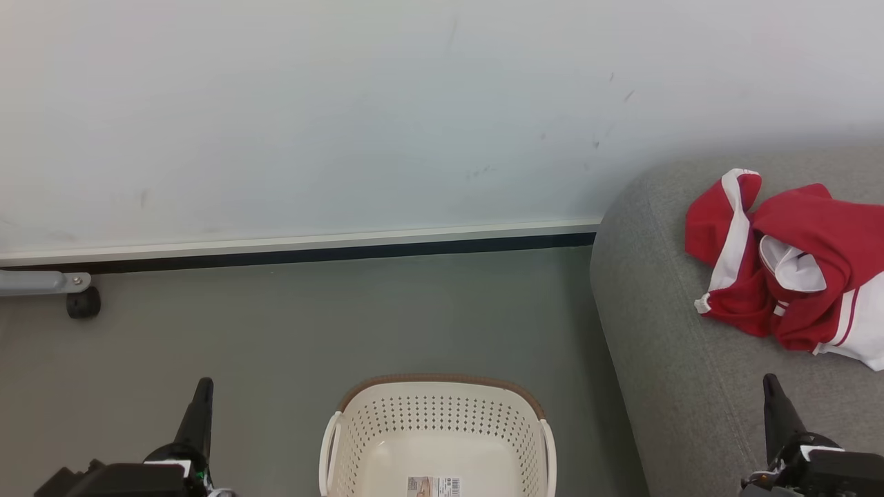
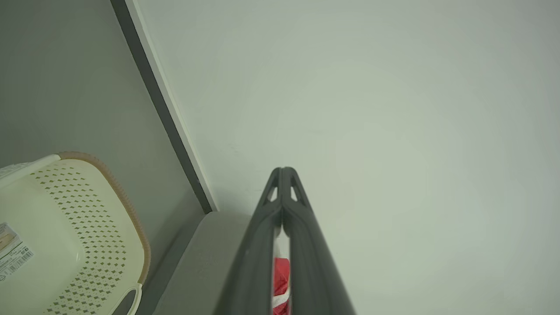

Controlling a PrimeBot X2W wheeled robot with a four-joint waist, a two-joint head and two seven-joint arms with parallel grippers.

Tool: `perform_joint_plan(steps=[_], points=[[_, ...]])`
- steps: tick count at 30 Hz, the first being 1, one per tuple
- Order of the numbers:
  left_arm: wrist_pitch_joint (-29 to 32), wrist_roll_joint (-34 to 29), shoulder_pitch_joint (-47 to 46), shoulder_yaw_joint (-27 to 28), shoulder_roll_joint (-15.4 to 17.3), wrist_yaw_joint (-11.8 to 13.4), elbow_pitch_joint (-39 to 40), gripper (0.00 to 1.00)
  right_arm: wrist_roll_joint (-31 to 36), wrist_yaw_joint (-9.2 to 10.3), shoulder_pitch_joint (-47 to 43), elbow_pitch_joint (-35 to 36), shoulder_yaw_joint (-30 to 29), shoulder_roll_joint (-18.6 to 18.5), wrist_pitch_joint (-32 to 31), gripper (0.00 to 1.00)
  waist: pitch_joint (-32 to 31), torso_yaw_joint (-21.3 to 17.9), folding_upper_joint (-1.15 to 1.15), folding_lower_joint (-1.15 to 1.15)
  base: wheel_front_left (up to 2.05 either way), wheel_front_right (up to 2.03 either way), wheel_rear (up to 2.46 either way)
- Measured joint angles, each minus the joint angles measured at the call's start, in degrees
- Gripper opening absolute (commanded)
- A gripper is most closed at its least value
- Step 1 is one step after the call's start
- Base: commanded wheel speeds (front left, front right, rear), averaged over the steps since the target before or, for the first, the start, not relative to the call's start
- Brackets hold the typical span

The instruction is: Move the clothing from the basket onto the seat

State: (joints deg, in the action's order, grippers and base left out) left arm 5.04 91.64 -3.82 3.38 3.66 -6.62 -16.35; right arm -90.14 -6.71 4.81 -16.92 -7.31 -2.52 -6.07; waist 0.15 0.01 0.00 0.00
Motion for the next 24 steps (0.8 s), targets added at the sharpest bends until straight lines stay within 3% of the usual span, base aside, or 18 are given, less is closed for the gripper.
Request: perform_joint_plan(steps=[24], points=[[0.4,0.9,-0.6,0.5,-0.4,-0.4,-0.3,0.00,-1.3,-0.20,0.4,-0.1,-0.3,0.0,-0.4,0.00,0.0,0.0,0.00,0.00,0.00,0.00,0.00]])
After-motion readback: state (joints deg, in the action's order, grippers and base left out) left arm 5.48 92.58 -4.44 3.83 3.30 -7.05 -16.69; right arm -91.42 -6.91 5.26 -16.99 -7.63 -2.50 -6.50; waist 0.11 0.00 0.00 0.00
